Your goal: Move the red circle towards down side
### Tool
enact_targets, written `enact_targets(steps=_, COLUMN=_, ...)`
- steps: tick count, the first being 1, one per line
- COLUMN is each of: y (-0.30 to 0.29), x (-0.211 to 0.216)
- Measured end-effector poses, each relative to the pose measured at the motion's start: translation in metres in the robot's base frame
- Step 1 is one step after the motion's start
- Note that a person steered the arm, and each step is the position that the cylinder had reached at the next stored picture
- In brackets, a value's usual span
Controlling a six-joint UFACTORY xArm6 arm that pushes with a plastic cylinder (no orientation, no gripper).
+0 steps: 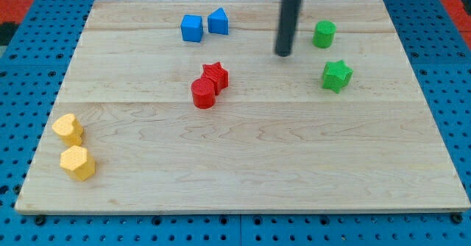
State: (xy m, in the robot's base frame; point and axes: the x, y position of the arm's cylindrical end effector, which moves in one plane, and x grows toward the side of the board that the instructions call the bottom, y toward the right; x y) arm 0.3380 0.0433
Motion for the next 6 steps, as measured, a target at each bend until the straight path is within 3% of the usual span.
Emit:
enact_targets(steps=2, y=-0.144, x=0.004)
enact_targets(steps=3, y=-0.181, x=0.038)
enact_targets(steps=4, y=-0.156, x=0.079)
enact_targets(steps=6, y=-0.045, x=0.095)
